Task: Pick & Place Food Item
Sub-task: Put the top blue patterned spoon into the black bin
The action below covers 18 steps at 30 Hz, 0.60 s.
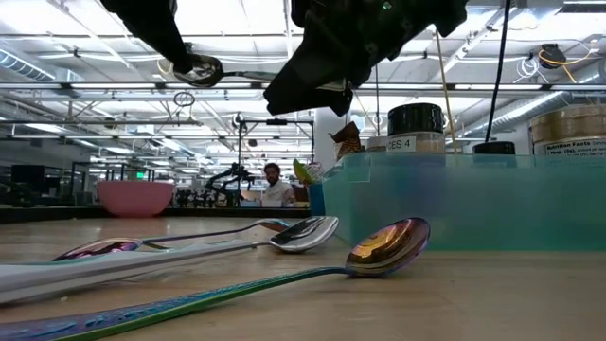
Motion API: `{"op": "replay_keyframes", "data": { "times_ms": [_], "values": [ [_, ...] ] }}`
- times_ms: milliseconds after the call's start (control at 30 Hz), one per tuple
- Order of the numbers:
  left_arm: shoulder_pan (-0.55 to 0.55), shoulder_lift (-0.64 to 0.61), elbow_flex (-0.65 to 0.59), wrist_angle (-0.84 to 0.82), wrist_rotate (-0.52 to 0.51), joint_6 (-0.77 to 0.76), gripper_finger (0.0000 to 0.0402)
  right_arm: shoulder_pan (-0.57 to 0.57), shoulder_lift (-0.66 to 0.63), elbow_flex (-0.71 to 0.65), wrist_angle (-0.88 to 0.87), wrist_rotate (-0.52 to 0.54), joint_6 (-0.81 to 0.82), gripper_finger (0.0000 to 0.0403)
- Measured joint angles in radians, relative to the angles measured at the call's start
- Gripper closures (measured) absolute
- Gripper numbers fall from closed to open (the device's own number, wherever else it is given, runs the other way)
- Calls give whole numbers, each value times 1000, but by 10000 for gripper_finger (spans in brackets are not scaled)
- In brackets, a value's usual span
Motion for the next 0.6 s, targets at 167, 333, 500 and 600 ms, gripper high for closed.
{"op": "replay_keyframes", "data": {
  "times_ms": [167,333,500,600],
  "values": [
    [-3,-1,1,1,6,13,400,0,-6,-2,9,-42,-58,389],
    [-9,-1,-1,38,-75,74,392,22,-6,-4,20,64,-73,392],
    [-14,-5,-1,174,-125,221,397,52,-2,-9,26,150,-96,393],
    [-13,-10,1,309,-156,328,396,60,-2,-10,38,162,-112,393]
  ]
}}
